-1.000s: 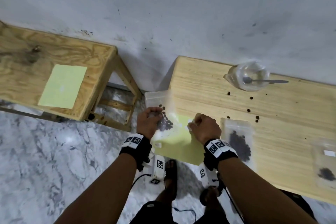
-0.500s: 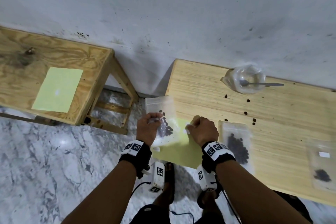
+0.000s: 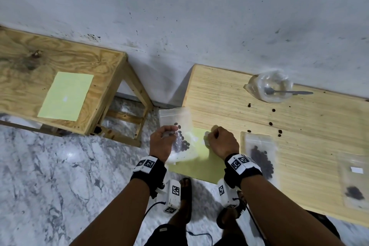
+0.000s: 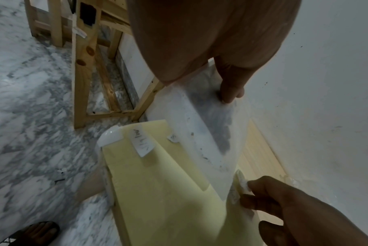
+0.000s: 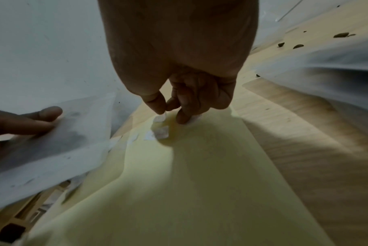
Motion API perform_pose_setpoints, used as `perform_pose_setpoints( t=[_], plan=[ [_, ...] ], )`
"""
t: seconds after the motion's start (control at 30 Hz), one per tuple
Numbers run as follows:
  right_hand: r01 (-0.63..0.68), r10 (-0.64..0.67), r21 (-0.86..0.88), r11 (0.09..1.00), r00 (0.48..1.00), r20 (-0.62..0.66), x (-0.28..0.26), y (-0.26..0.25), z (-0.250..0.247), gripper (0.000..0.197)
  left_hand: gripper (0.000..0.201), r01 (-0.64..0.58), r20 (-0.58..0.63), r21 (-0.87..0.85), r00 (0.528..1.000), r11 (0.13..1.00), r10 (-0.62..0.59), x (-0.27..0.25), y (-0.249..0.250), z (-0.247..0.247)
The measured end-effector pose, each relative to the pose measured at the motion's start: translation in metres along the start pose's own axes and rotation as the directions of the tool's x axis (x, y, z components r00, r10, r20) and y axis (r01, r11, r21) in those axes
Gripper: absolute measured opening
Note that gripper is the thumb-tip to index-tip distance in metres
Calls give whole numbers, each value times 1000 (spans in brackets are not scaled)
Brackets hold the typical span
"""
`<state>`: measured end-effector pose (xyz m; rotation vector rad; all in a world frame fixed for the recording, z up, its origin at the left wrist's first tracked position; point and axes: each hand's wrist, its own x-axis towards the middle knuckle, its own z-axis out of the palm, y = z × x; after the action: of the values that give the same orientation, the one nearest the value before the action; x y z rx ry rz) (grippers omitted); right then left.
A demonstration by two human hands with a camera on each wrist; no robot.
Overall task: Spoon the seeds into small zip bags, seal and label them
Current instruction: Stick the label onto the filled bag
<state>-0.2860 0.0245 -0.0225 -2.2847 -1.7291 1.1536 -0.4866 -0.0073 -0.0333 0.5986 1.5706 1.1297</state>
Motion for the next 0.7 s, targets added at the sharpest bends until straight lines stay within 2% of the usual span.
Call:
perform_pose_setpoints(
  t=[0.1,0.17,0.27,0.37,0.43,0.5,0.63,0.7],
  plan=[
    [-25,29,110,994,999,-29,-1,4,-5,24,18,-14,-31,20,999,1000,15,-5,8,3],
    [7,28,297,955,993,-111,-2,5,-10,22,16,-61,-37,73,997,995,64,-9,13,5],
    [98,15,575,812,982,-188,-9,-1,-21,32,23,-119,-11,149,993,982,122,-12,19,10],
    [161,-55,700,696,984,-171,-18,-15,-33,33,34,-152,43,180,988,972,146,-15,25,17],
    [178,-122,731,659,984,-130,-23,-24,-38,28,39,-174,80,195,984,965,161,-20,30,23],
    [213,-187,716,665,975,-117,-27,-33,-41,27,39,-201,108,213,977,956,181,-23,35,29],
    [294,-263,595,748,954,-140,-30,-41,-41,33,25,-230,126,180,970,957,209,-29,41,38],
    [308,-260,534,787,951,-166,-32,-41,-40,34,27,-260,143,195,961,946,235,-33,44,40]
  ],
)
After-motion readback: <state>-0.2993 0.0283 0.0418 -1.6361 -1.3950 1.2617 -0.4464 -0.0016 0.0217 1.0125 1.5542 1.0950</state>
